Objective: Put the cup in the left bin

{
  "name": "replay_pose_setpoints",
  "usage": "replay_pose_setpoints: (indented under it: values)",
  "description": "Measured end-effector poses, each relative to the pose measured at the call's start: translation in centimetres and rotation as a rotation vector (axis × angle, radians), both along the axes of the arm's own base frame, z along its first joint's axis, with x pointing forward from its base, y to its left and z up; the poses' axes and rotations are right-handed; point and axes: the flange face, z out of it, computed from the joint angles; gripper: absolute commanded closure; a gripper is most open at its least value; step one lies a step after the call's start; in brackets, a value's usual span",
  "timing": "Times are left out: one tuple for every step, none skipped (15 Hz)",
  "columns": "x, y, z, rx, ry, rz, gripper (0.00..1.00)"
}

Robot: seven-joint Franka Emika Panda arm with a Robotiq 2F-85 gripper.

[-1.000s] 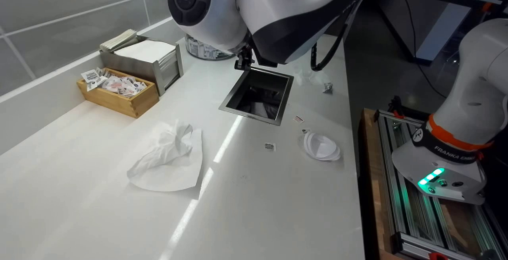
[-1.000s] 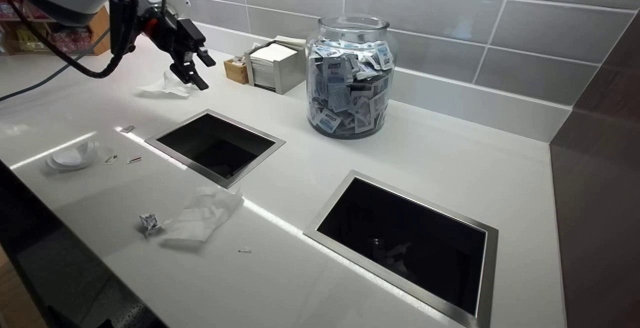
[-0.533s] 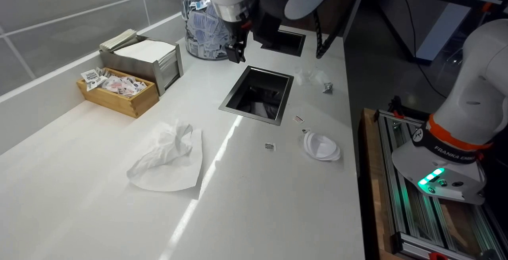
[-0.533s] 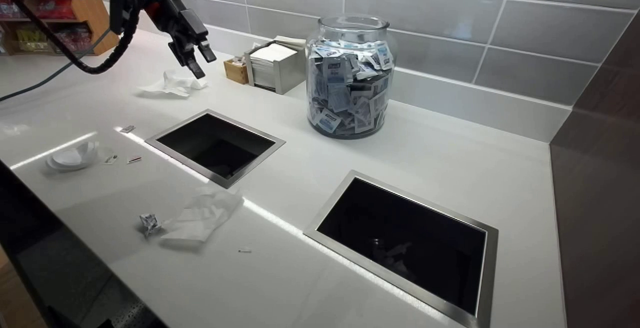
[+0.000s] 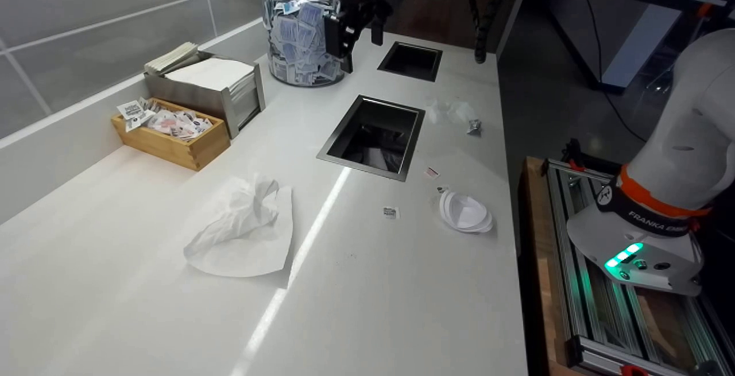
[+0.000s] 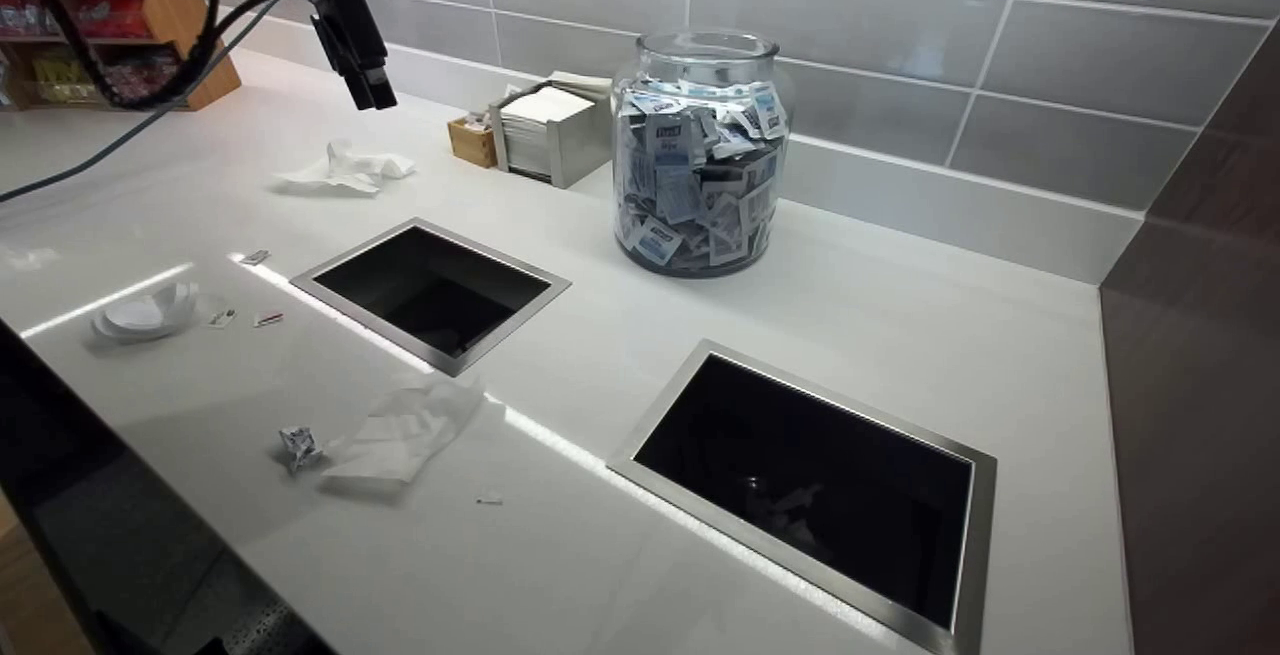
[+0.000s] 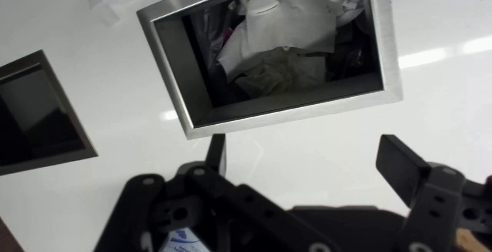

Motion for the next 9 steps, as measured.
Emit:
replay_pose_setpoints:
  values:
    - [-0.2,-0.3,0.3,0.05,-0.006,-0.025,0.0]
    - [-0.4,-0.7,0.5,0.1,-0.013,-0.05,0.0]
    - [-0.5,-1.0,0.8,0.15,-0.026,-0.072,0.0]
    - [-0.5,-1.2,0.9,0.19,-0.045,-0.082,0.0]
    - [-0.6,-1.4,0.9,0.22,-0.068,-0.083,0.0]
    - [-0.7,-1.5,0.8,0.237,-0.082,-0.081,0.0]
    - [-0.9,-1.6,0.7,0.244,-0.085,-0.082,0.0]
    - [-1.0,-1.6,0.6,0.247,-0.087,-0.083,0.0]
    - [-1.0,-1.6,0.6,0.248,-0.087,-0.083,0.0]
